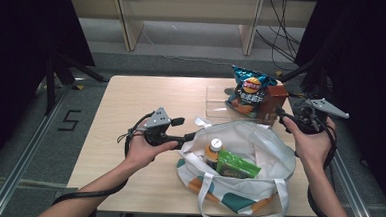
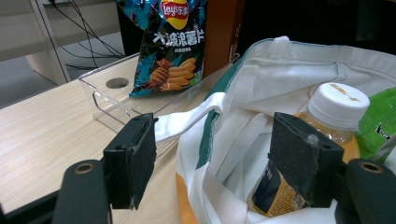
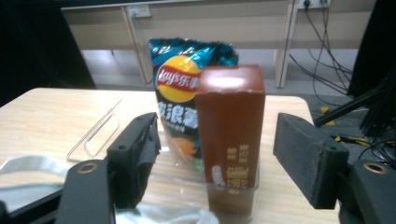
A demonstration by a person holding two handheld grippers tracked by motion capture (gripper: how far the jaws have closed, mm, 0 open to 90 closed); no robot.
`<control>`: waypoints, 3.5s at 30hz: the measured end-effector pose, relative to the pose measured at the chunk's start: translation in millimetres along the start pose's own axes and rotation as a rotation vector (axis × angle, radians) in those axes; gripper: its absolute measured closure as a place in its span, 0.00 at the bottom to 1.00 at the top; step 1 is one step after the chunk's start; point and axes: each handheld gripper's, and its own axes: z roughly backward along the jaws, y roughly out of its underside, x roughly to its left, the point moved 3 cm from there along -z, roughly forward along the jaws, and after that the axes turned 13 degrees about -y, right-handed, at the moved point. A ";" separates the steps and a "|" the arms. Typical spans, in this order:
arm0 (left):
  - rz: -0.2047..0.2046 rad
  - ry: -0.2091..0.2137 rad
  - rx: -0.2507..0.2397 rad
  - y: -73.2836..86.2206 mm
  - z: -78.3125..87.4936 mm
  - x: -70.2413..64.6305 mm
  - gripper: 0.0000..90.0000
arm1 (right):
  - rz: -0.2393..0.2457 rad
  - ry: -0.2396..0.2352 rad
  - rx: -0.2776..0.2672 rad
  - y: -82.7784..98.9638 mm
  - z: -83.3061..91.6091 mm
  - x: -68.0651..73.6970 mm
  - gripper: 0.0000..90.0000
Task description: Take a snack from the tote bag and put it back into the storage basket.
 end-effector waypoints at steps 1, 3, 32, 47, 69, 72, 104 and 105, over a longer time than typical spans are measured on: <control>0.001 0.000 -0.001 0.0 0.2 -0.1 0.34 | 0.006 -0.006 -0.002 0.7 1.4 1.1 0.38; 0.002 -0.002 -0.001 0.1 0.5 -0.1 0.34 | 0.008 -0.022 0.002 3.9 4.7 4.4 0.41; -0.001 0.004 -0.003 0.1 1.6 0.5 0.34 | 0.073 -0.271 0.081 18.5 32.2 51.2 0.54; -0.002 0.002 0.001 -0.4 2.2 -1.2 0.34 | 0.125 -0.395 0.151 37.1 41.2 85.2 0.55; 0.002 0.009 -0.004 -0.3 1.3 -2.0 0.34 | 0.074 -0.516 0.301 71.2 46.0 106.1 0.60; 0.001 0.002 0.002 -0.5 2.0 -1.6 0.34 | 0.102 -0.526 0.321 74.4 44.8 105.7 0.61; -0.002 0.010 -0.002 -0.2 1.2 -2.1 0.34 | 0.171 -0.505 0.406 85.6 46.3 103.8 1.00; -0.001 0.010 -0.003 -0.2 1.3 -2.2 0.34 | 0.175 -0.506 0.415 84.9 47.1 103.4 1.00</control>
